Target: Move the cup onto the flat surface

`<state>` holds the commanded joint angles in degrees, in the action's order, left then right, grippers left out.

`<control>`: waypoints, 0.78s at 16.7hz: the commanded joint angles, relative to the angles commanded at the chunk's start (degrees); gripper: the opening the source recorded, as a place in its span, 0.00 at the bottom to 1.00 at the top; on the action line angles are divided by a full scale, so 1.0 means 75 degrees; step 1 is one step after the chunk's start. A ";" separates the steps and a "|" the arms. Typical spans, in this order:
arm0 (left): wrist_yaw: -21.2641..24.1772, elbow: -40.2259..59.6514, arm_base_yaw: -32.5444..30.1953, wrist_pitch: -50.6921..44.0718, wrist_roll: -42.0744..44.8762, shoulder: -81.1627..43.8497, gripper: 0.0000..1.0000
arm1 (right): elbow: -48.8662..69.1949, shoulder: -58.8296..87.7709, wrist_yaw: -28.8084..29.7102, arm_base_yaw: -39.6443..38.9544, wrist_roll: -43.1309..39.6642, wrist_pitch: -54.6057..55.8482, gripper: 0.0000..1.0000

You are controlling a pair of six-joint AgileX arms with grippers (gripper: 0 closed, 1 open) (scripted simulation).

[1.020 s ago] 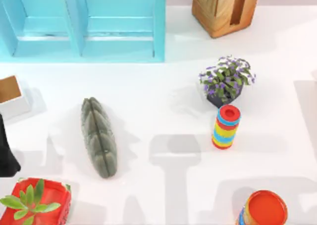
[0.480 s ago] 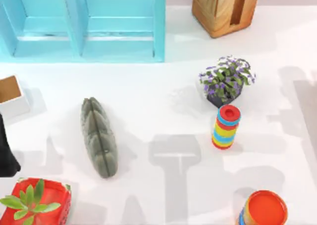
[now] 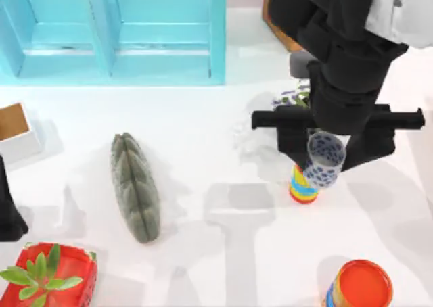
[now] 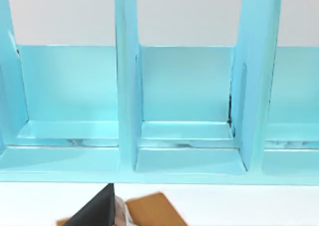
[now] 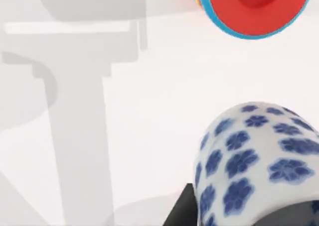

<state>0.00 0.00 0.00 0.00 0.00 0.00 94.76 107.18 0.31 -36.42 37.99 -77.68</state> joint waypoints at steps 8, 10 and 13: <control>0.0000 0.0000 0.0000 0.0000 0.0000 0.0000 1.00 | 0.1201 0.1081 -0.0025 -0.2041 0.1959 -0.0130 0.00; 0.0000 0.0000 0.0000 0.0000 0.0000 0.0000 1.00 | 0.1201 0.1081 -0.0025 -0.2041 0.1959 -0.0130 0.00; 0.0000 0.0000 0.0000 0.0000 0.0000 0.0000 1.00 | 0.1046 0.1080 -0.0034 -0.2017 0.1971 0.0017 0.00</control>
<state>0.00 0.00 0.00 0.00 0.00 0.00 102.60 115.28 0.05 -51.55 52.77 -77.55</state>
